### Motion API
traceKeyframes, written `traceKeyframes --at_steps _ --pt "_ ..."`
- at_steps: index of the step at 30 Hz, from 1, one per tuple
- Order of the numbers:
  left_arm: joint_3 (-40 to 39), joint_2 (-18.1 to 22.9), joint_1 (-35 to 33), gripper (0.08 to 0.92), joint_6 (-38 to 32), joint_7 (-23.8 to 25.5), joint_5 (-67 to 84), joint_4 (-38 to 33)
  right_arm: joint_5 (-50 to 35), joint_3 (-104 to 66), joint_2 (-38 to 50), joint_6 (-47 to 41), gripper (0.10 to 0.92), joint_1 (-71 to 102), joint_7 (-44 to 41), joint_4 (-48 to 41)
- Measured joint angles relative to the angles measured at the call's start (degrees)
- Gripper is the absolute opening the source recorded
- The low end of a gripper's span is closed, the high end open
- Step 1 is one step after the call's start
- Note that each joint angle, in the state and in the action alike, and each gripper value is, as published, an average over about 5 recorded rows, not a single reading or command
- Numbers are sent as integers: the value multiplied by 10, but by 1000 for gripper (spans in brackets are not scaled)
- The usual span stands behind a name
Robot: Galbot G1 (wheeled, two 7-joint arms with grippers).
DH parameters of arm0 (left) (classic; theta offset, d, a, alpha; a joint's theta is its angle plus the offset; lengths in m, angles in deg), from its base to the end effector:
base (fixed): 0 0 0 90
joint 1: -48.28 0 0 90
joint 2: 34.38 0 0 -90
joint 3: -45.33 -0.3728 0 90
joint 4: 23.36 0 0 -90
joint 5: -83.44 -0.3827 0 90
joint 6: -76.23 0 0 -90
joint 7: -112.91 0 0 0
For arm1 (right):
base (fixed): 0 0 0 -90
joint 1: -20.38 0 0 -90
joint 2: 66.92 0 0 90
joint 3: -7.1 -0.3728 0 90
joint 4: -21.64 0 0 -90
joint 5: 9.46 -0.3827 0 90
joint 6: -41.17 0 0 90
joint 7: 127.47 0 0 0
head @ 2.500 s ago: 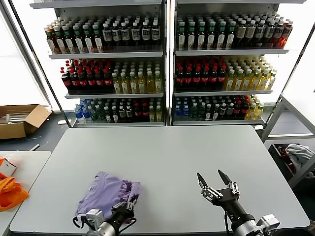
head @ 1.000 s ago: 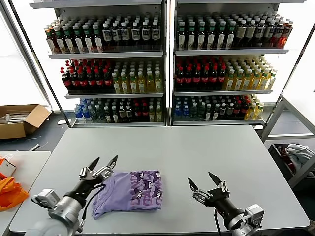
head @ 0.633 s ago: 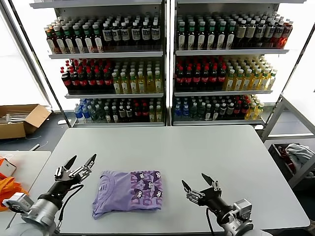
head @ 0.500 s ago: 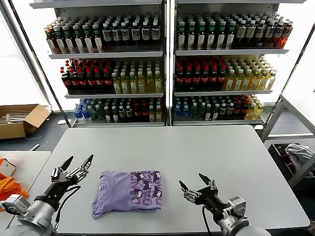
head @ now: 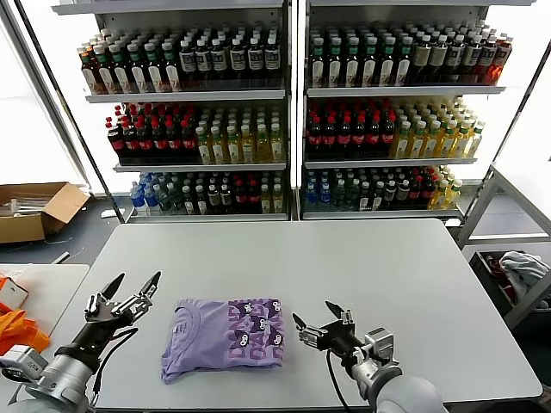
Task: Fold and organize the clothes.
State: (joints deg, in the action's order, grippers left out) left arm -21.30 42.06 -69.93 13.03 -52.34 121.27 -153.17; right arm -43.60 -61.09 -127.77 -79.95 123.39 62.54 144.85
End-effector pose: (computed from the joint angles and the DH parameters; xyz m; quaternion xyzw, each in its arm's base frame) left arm 0.1920 0.1433 -0.2129 -0.0985 -0.9837 0.1354 0.0659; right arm 0.2445 0.0244 -0.2622 0.2310 -0.9468 -0.0270 0.2222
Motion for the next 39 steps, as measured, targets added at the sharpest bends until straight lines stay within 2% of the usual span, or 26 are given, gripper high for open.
traceKeyframes --at_steps 16,19,39 --pt "-39 22 -11 823 -7 5 -33 -13 -28 80 -58 -8 806 -19 40 -37" --pt "-45 27 -13 823 -7 5 -37 -14 -29 91 -64 -11 741 -20 45 -41" --pt "-52 46 -5 823 -9 -10 -33 1 -32 79 -54 -10 162 16 48 -30"
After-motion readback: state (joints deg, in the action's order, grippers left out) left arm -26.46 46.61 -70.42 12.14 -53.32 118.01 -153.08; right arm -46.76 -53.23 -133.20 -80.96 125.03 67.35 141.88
